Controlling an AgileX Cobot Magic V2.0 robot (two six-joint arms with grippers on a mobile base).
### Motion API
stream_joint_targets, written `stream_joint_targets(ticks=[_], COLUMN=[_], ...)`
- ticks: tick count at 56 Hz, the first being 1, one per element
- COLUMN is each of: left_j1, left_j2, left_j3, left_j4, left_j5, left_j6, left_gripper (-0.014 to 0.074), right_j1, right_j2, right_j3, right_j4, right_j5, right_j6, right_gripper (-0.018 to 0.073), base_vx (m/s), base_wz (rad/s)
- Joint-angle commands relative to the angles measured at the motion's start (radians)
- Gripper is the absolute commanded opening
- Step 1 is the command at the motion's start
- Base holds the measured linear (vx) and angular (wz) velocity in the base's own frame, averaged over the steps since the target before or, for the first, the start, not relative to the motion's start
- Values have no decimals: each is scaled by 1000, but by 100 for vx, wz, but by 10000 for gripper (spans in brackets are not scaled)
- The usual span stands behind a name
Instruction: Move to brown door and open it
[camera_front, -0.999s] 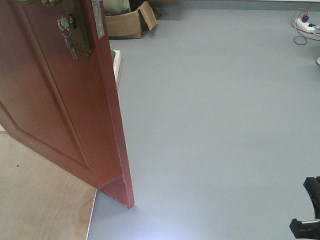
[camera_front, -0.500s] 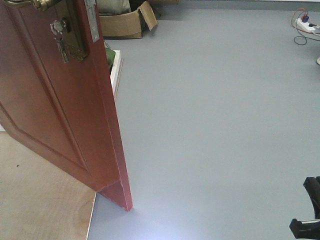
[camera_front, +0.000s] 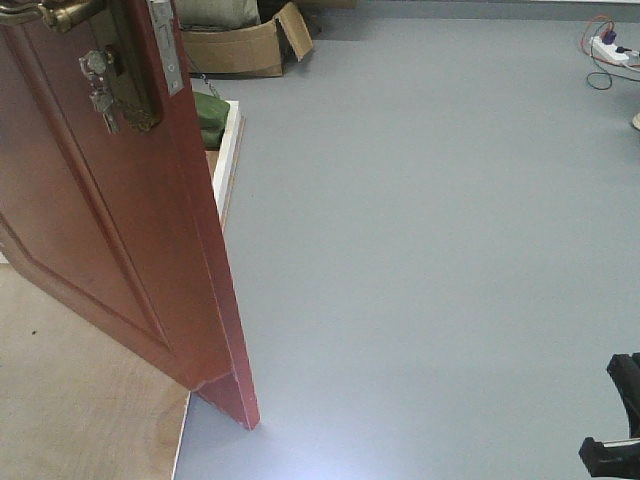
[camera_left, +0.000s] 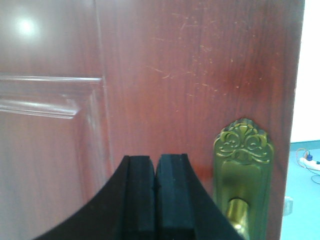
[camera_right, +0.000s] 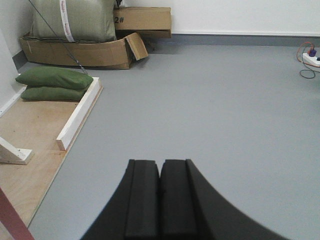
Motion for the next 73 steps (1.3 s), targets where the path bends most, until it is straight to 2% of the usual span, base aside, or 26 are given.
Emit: stream_joint_targets(ticks=[1,73], left_j1=[-2,-2], left_j2=[-10,-10], left_j3=[-30,-30], left_j4=[-4,-4], left_j5=[15,15], left_j6=[-6,-6], left_gripper=[-6,-6], right_j1=[1,1], right_j2=[-6,-6], right_j3=[3,3], right_j4=[-3,-3], right_j5=[-77,-80], right_j6=[-8,-8], right_gripper=[0,0], base_vx=[1,10], base_wz=[-2,-5])
